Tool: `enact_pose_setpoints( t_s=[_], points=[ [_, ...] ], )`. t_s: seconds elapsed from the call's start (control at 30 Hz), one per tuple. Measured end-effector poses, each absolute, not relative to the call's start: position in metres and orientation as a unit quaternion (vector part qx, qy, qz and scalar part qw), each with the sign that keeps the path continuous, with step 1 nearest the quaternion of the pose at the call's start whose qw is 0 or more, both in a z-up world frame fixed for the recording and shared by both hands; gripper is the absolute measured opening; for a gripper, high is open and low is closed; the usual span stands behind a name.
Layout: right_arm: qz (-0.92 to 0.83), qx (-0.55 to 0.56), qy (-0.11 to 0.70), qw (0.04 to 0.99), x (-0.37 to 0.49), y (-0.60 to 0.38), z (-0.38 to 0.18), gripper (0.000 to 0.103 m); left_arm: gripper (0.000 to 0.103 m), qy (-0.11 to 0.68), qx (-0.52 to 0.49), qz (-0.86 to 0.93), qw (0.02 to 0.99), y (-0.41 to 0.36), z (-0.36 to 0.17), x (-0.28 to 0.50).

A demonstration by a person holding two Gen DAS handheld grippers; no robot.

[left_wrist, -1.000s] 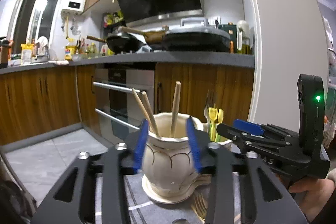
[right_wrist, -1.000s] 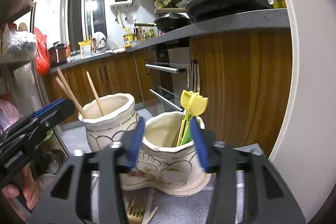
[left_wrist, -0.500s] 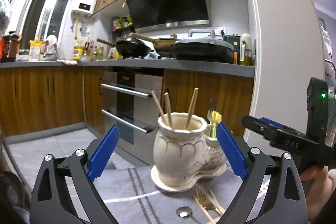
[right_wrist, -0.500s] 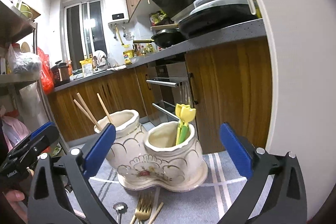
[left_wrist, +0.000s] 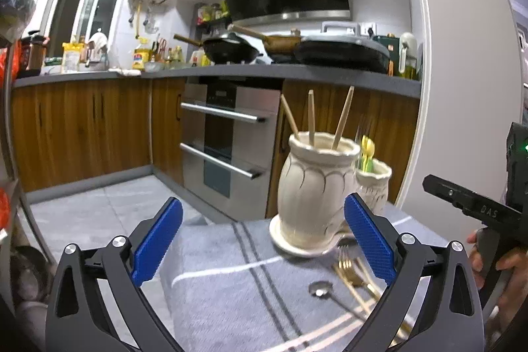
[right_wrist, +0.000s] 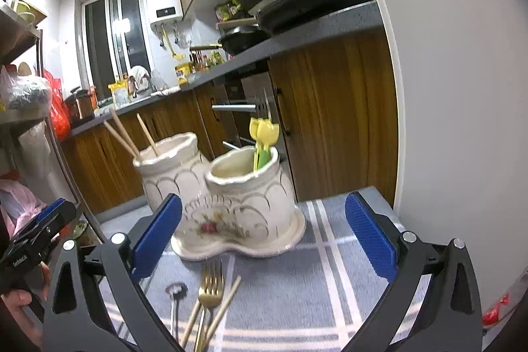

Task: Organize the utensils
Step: 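Open both tools and move them back over the cloth, then grasp the silver spoon with the right tool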

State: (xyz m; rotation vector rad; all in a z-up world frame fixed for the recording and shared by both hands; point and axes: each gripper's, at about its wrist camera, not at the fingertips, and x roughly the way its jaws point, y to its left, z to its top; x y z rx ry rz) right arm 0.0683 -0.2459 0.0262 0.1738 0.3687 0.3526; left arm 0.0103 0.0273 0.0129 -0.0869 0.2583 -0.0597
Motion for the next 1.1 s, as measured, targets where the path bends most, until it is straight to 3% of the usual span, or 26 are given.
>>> enact_pose_setpoints(
  t_s=[0.37,0.9,1.1],
  points=[
    [0.183,0.073,0.243,0.950,0.056,-0.230,0.007,0.098,0.098,0.177,-0.018,-0.034,0.983,0.030,-0.003,0.017],
    [0.231,-0.064,0.325,0.915,0.024,-0.169,-0.022,0.096,0.098,0.219,-0.025,-0.044,0.974,0.033,-0.010,0.022],
    [0.254,-0.087,0.351,0.897,0.024,-0.147,-0.028,0.062,0.098,0.234,-0.045,-0.041,0.970,0.040,-0.012,0.028]
  ],
)
